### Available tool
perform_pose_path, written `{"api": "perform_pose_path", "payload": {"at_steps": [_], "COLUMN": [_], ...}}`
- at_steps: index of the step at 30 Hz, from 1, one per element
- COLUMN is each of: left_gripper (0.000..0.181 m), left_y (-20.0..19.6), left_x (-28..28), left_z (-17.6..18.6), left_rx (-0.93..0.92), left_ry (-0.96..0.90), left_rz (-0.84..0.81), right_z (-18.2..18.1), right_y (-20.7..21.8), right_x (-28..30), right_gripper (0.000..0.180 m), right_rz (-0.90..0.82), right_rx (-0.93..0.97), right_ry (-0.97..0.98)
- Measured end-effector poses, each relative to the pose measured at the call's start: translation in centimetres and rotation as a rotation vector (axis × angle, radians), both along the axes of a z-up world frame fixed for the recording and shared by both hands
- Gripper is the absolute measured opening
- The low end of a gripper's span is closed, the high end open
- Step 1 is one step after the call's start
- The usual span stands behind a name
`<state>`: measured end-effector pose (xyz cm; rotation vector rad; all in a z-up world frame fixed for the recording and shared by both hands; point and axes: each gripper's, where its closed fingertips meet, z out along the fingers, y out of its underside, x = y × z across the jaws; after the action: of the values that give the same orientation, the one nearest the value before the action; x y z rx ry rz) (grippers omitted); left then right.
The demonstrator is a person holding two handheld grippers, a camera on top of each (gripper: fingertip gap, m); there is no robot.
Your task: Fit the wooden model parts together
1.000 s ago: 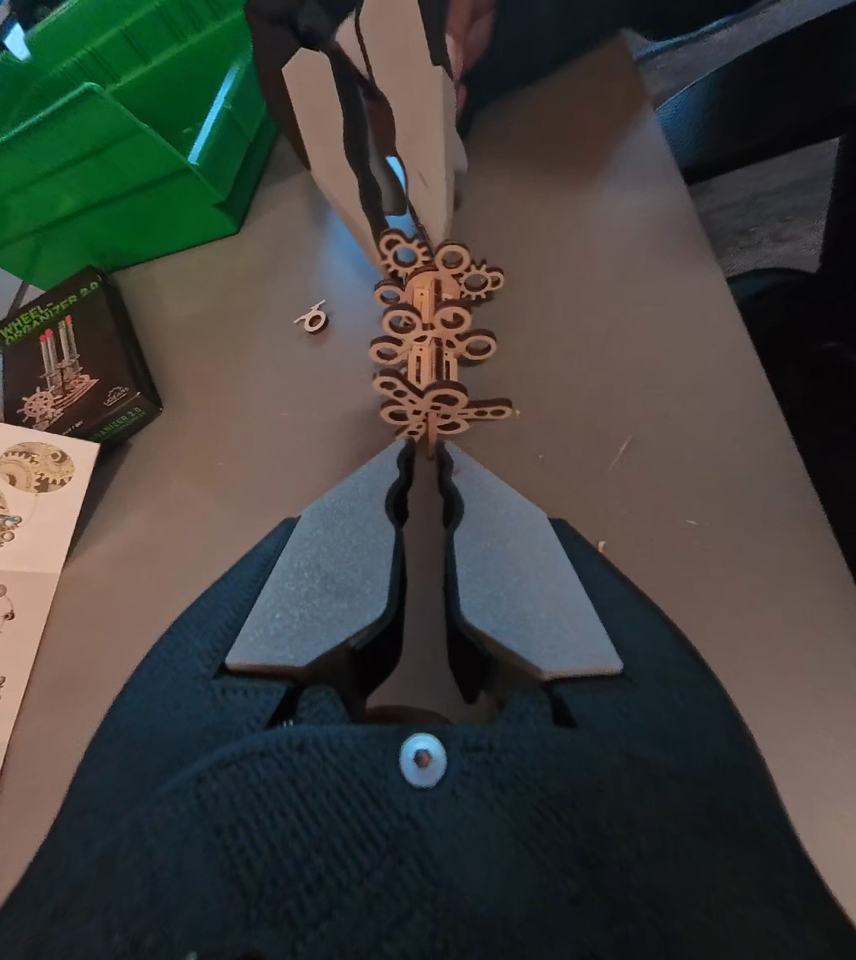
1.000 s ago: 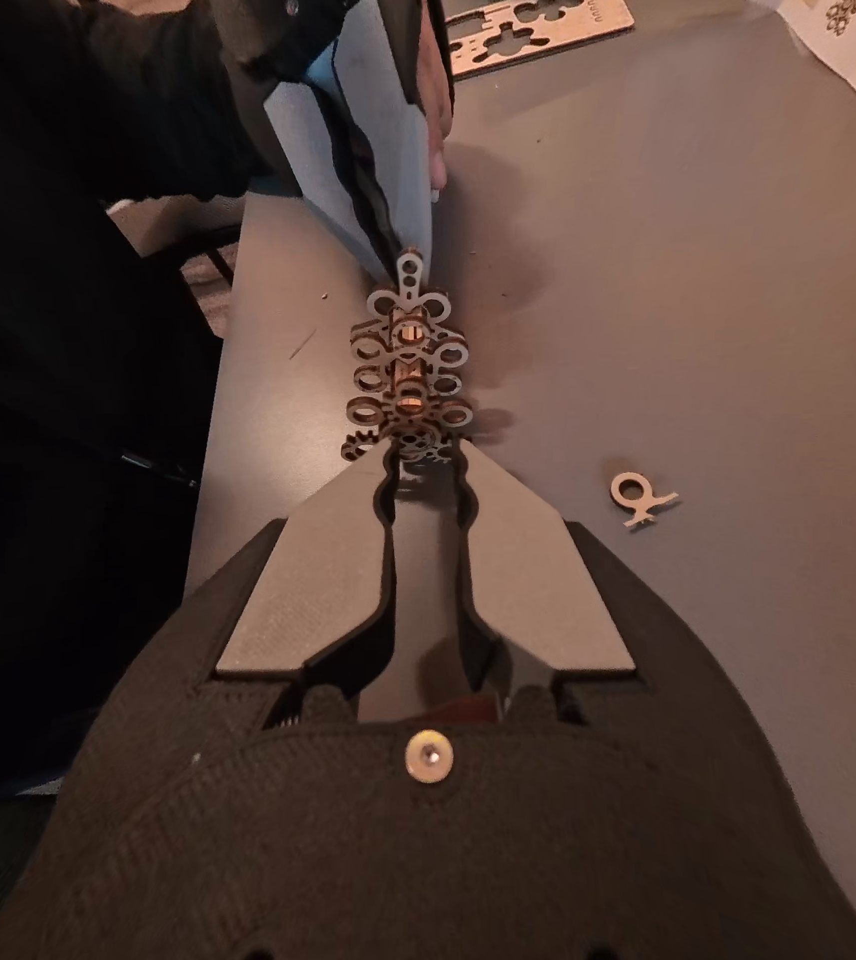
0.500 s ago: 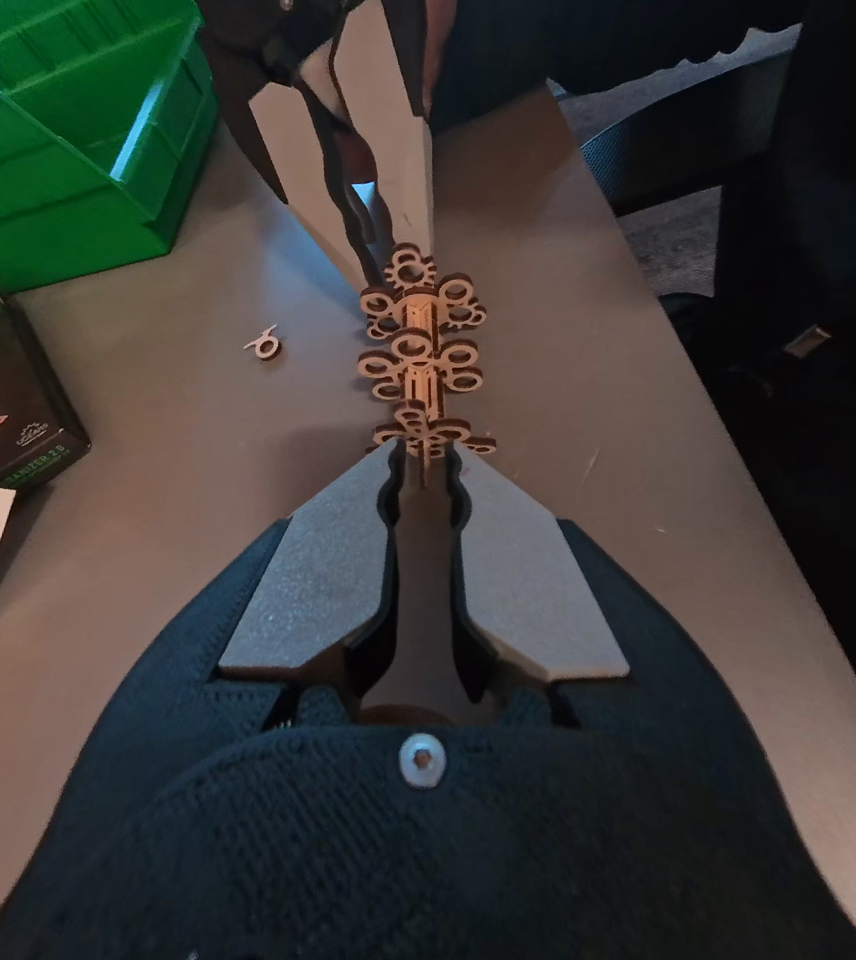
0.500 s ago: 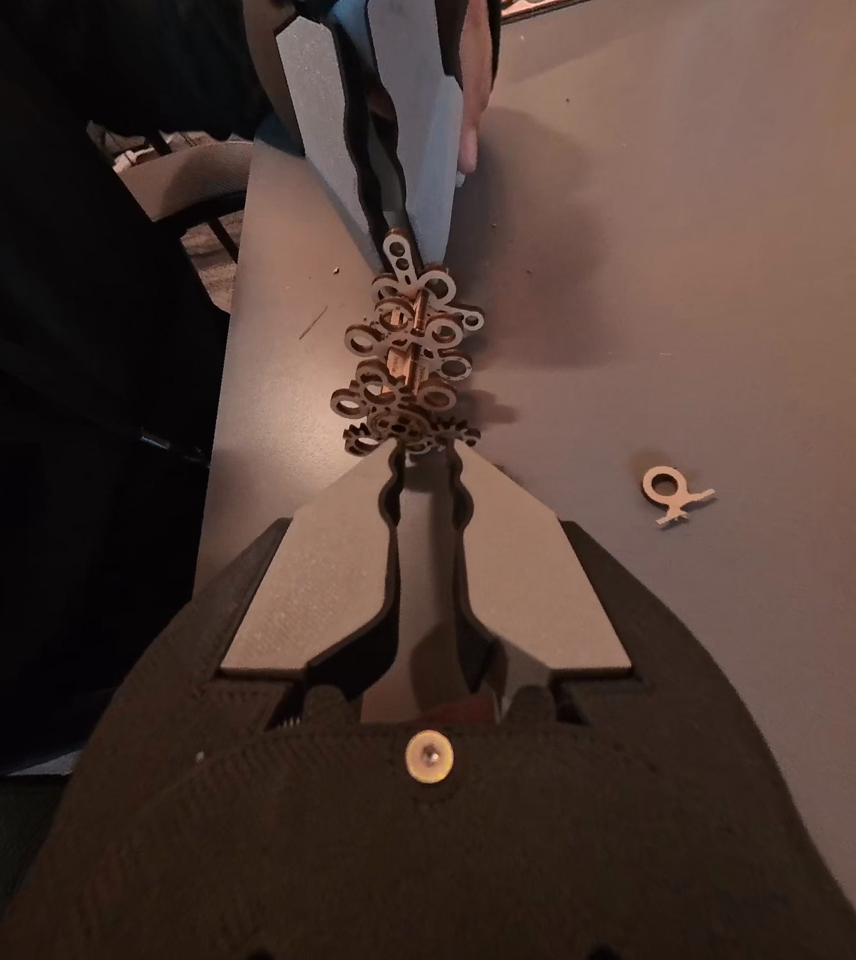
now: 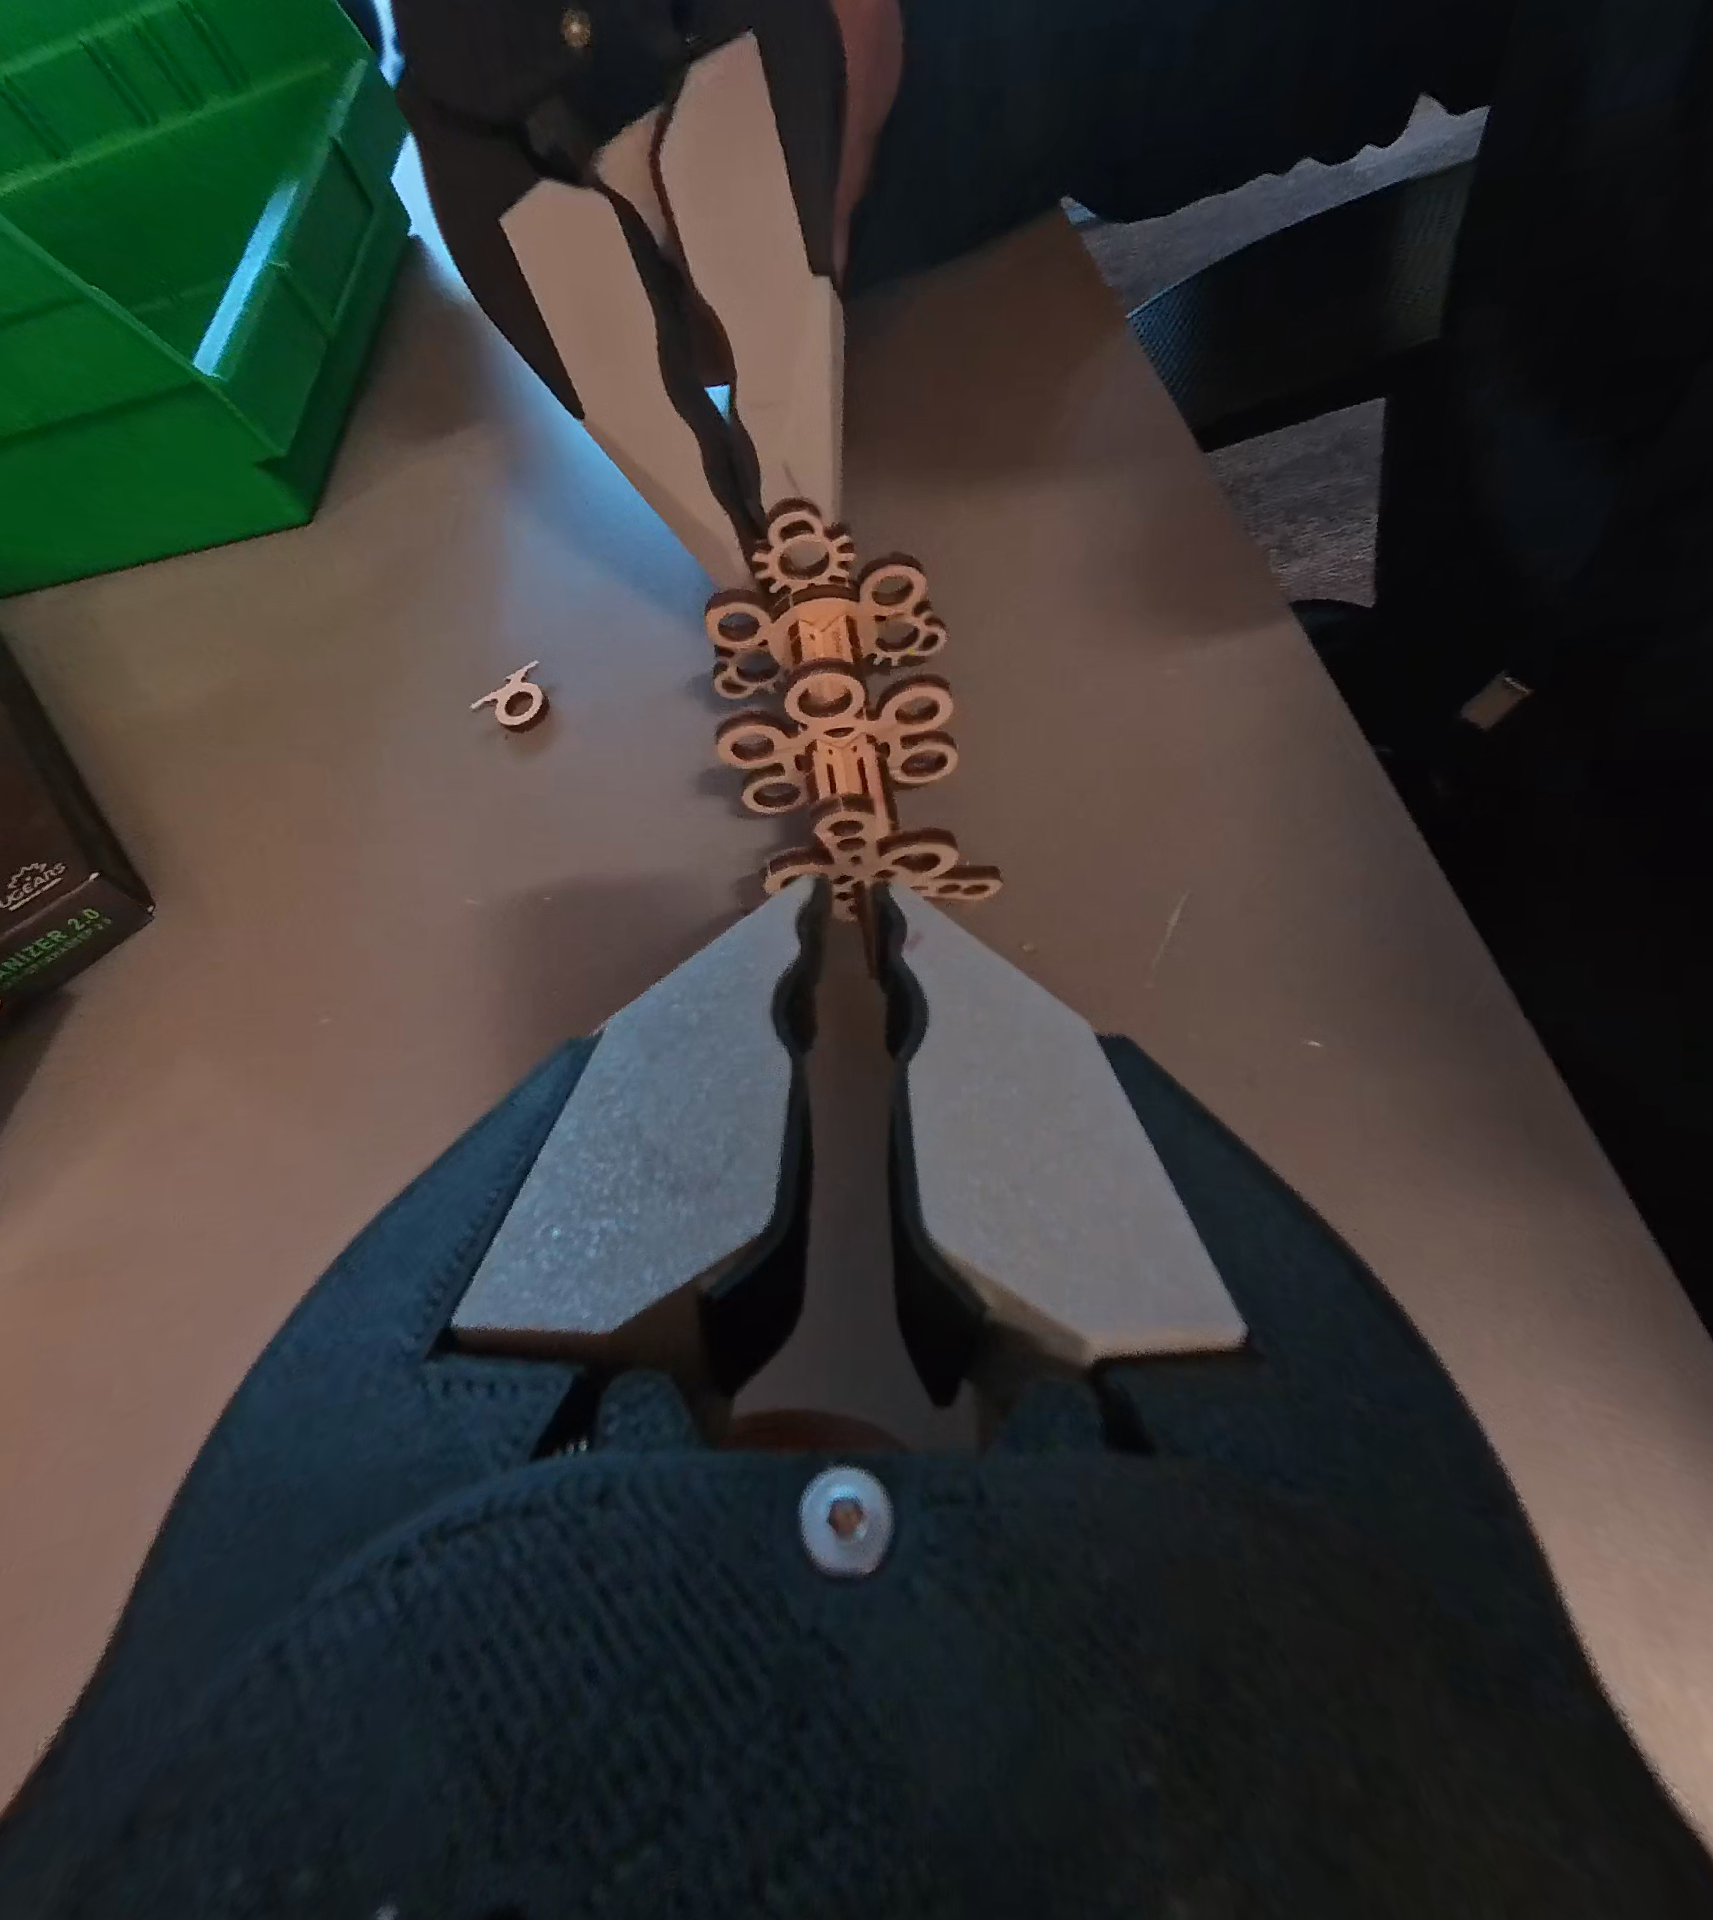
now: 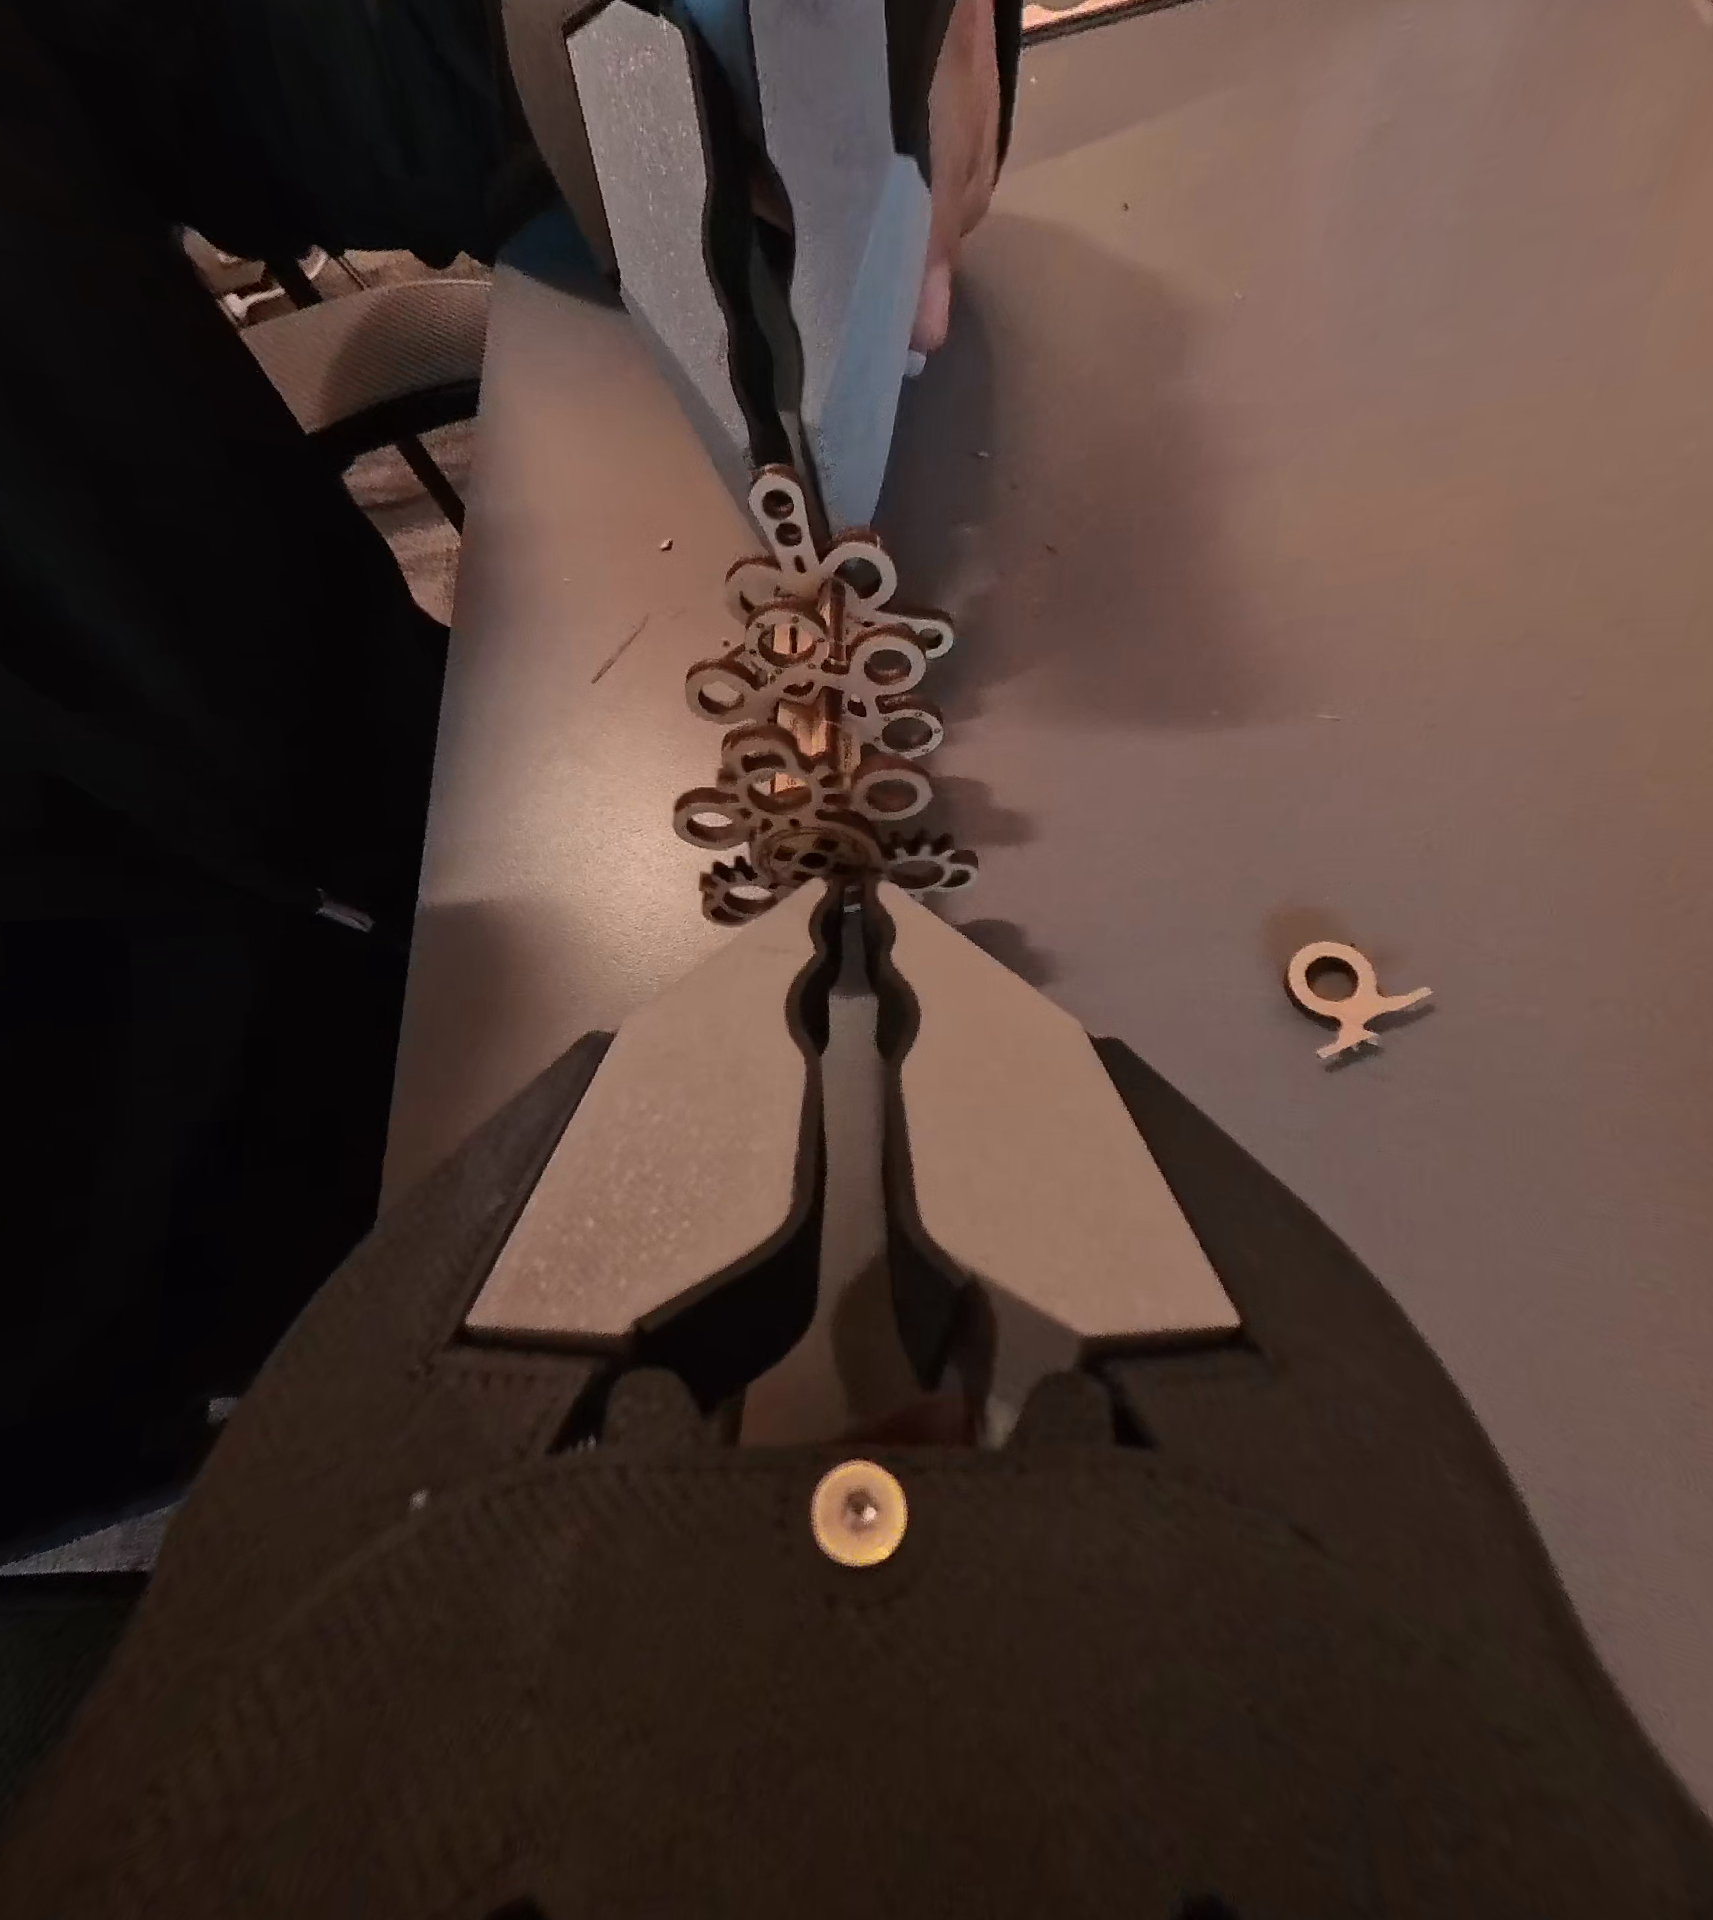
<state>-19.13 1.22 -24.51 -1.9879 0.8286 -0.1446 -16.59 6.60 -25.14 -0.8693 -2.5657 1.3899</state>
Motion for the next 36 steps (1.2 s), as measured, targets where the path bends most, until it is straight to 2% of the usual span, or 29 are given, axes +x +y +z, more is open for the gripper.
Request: {"api": "perform_pose_path", "payload": {"at_steps": [17, 26, 36], "left_gripper": [0.004, 0.008, 0.004], "left_y": [-0.5, -0.9, -0.6], "left_x": [-0.7, -0.3, 0.0], "left_z": [-0.1, -0.8, -0.3], "left_rx": [-0.014, -0.049, -0.022], "left_ry": [-0.004, 0.018, 0.000], "left_rz": [0.038, -0.006, -0.008], "right_z": [-0.3, 0.0, -0.5], "right_y": [-0.3, -0.7, -0.8], "right_x": [0.2, 0.5, 0.4], "right_gripper": [0.000, 0.000, 0.000], "right_rz": [0.016, 0.032, 0.024], "right_rx": [0.020, 0.000, 0.048], "right_ry": [-0.007, -0.004, 0.007]}}
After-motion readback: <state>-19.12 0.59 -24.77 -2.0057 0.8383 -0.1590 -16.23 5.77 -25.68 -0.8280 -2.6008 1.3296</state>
